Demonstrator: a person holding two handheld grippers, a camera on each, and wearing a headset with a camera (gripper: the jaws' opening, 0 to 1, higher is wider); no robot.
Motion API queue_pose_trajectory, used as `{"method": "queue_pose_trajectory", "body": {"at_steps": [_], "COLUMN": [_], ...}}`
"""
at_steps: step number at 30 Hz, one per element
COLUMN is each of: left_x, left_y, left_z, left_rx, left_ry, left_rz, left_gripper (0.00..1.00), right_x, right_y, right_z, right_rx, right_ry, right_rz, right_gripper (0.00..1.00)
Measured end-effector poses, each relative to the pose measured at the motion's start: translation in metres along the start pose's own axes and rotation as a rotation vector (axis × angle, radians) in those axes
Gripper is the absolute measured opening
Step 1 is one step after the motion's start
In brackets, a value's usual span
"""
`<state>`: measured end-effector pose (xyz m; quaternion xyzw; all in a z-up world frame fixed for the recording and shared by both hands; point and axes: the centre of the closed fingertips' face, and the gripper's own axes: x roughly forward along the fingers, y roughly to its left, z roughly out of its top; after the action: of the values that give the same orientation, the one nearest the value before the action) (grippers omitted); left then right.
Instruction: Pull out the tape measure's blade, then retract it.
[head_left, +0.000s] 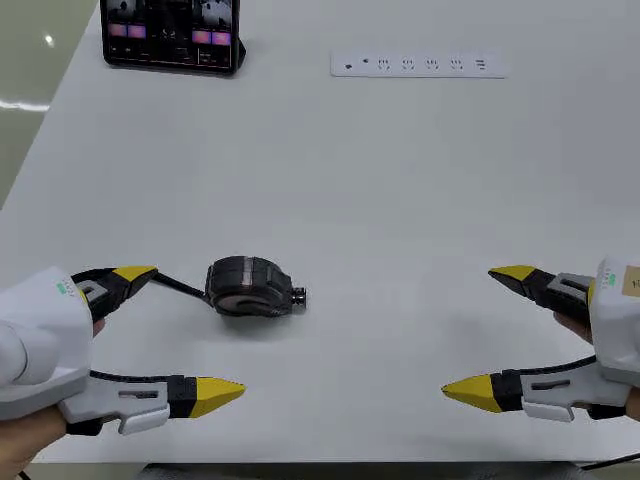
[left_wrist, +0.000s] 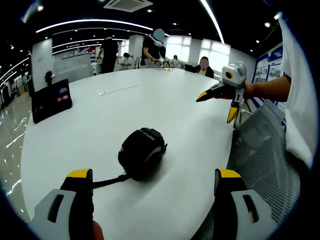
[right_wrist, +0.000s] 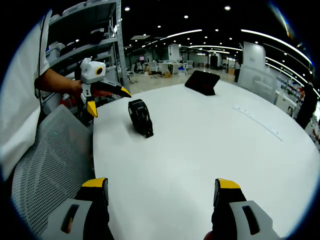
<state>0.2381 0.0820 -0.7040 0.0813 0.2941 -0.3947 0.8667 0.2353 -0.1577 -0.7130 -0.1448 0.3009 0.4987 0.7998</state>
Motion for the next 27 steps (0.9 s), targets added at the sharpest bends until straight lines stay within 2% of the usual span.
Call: {"method": "queue_pose_trajectory", "body": {"at_steps": [20, 27], "left_x": [0.013, 0.020], "left_y": [0.005, 0.006], "left_z": [0.002, 0.001], "left_rx": [0.078, 0.111], "left_ry": [0.060, 0.096], "left_rz": [-0.052, -0.077], "left_gripper": [0.99, 0.97], "right_x": [0.018, 0.024], "right_y": [-0.005, -0.007], "right_z": [0.006, 0.010], "right_rx": [-0.073, -0.097], "right_ry": [0.036, 0.047], "right_rz": [0.056, 0.078], "right_gripper": [0.85, 0.84]}}
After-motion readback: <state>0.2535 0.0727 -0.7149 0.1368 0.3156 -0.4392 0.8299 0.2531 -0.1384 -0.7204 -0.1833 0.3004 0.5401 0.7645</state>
